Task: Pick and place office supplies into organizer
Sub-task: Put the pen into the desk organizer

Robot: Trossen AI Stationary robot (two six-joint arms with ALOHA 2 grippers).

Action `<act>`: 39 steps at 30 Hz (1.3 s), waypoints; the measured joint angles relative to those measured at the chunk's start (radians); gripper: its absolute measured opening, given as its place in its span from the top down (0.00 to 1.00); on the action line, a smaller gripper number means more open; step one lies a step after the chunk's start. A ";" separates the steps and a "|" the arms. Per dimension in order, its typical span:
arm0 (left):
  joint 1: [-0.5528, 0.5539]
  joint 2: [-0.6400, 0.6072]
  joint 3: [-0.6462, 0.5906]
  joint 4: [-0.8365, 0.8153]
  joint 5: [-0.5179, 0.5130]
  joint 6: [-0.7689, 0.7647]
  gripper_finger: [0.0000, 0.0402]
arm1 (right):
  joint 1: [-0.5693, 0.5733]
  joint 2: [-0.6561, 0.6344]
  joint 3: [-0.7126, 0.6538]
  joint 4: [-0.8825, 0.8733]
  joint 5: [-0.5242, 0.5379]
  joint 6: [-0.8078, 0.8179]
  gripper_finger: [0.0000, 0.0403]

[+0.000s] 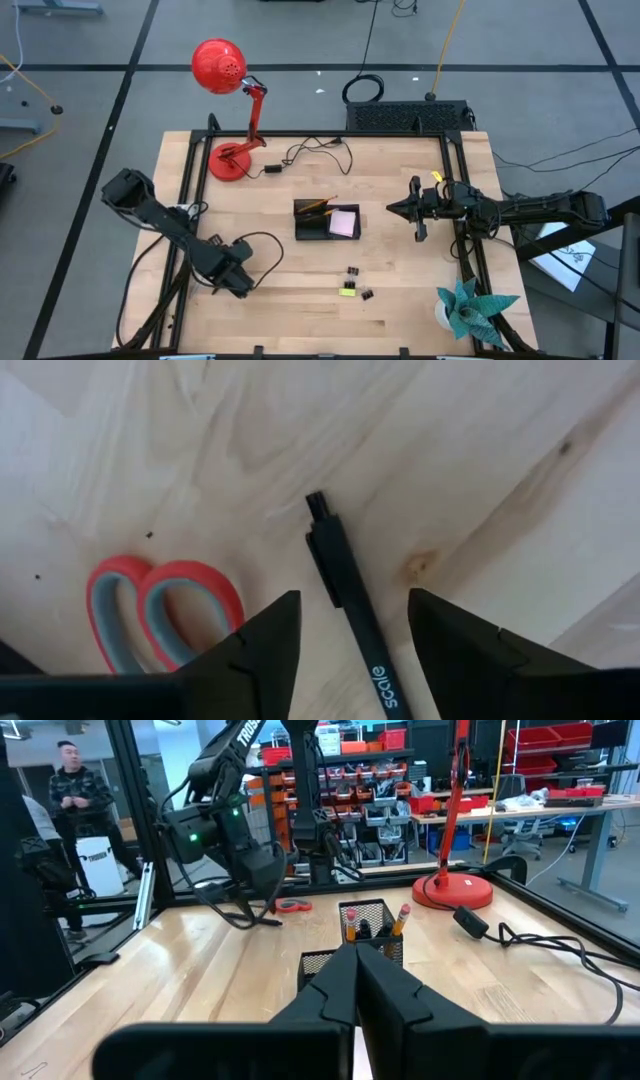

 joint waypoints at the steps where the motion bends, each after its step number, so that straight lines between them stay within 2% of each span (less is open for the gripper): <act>1: 0.000 0.010 0.000 0.000 0.010 0.000 0.53 | 0.000 0.000 0.000 0.000 0.000 0.000 0.99; 9: 0.016 0.093 0.008 0.007 0.046 -0.005 0.54 | 0.000 0.000 0.000 0.000 0.000 0.000 0.99; 13: 0.033 0.097 0.005 0.036 0.048 0.045 0.54 | 0.000 0.000 0.000 0.001 0.000 0.001 0.99; 16: 0.043 0.096 0.002 0.072 0.055 0.090 0.59 | 0.000 0.000 0.000 0.003 0.000 0.001 0.99; 23: 0.059 0.097 0.002 0.118 0.079 0.123 0.77 | 0.000 0.000 0.000 0.008 0.000 0.001 0.99; 27: 0.052 0.097 0.003 0.132 0.078 0.197 0.84 | 0.000 0.000 0.000 0.008 0.000 0.001 0.99; 31: 0.030 0.099 0.023 0.128 0.067 0.293 0.87 | 0.000 0.000 0.000 0.008 0.000 0.001 0.99; 39: 0.000 0.103 0.039 0.142 0.048 0.431 0.86 | 0.000 0.000 0.000 0.008 0.000 0.001 0.99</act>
